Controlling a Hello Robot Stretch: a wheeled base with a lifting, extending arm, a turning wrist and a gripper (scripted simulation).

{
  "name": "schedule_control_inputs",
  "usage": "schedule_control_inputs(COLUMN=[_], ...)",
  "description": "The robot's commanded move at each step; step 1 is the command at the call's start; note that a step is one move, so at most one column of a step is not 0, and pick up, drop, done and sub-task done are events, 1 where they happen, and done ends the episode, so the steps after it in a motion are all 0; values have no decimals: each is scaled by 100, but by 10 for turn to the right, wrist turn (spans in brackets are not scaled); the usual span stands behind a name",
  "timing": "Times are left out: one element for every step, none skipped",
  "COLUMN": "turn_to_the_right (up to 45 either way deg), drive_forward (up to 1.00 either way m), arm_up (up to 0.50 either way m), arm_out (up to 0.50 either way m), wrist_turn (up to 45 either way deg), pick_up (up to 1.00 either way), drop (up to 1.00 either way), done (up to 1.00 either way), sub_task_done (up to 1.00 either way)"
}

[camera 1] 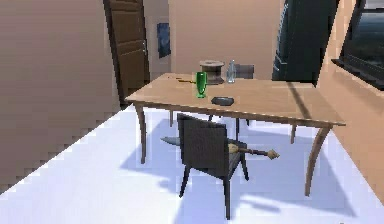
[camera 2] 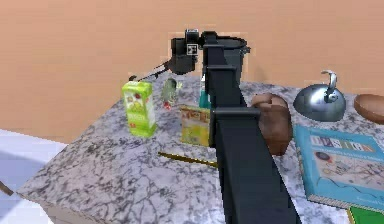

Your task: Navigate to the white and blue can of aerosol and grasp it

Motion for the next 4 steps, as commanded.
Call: schedule_control_inputs(turn_to_the_right=[0,0,0,0], drive_forward=[0,0,0,0], arm_up=[0,-14,0,10], arm_out=[0,0,0,0], wrist_turn=[240,0,0,0], pick_up=[0,0,100,0], drop=[0,0,0,0], done=[0,0,0,0], sub_task_done=[0,0,0,0])
